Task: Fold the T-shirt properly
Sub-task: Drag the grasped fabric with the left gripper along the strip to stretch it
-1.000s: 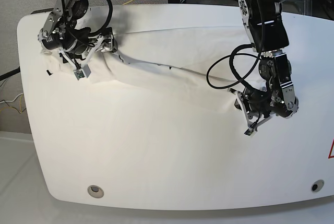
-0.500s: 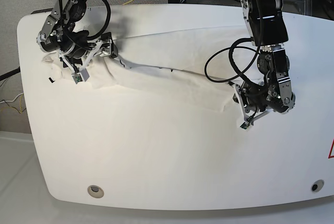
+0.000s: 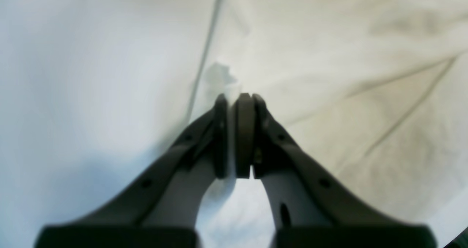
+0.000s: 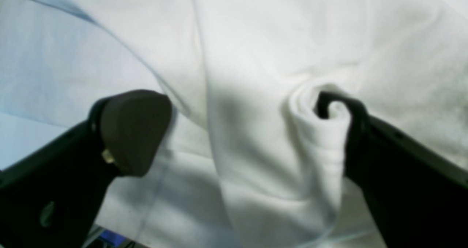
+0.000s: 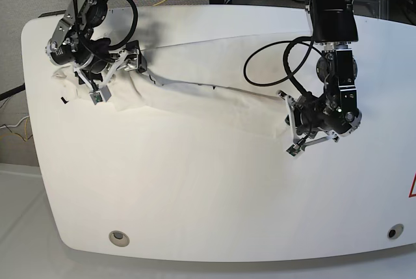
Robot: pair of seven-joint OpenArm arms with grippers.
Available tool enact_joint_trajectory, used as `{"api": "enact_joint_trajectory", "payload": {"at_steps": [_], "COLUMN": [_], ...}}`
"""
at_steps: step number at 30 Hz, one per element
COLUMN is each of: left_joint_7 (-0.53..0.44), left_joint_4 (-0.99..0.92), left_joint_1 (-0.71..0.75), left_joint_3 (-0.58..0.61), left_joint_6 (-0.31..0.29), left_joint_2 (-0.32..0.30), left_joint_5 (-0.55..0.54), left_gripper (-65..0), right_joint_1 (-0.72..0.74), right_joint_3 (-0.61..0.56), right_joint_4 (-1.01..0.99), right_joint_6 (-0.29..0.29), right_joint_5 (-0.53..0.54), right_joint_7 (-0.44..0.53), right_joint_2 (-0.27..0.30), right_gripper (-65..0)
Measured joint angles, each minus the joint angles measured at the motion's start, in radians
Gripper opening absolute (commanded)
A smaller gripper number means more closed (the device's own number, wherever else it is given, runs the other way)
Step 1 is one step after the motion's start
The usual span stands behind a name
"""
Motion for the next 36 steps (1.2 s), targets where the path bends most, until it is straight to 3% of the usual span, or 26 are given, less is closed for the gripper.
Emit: {"api": "enact_joint_trajectory", "payload": {"at_steps": [17, 36], "left_joint_7": [-0.004, -0.031], "left_joint_4": [0.057, 0.106], "left_joint_1": [0.068, 0.153], "left_joint_3": [0.097, 0.293], "left_joint_6": [0.0, 0.0], "left_joint_2": [-0.05, -0.202], "left_joint_5": [0.002, -0.006], "left_gripper": [-61.5, -61.5], "right_joint_1": [0.002, 0.002], "right_joint_3": [0.0, 0.0], "right_joint_4": [0.0, -0.001], "right_joint_6": [0.0, 0.003], "right_joint_5": [0.0, -0.017], "right_joint_7": [0.0, 0.004], "right_joint_2": [0.0, 0.002], "right_gripper": [-0.9, -0.9]}}
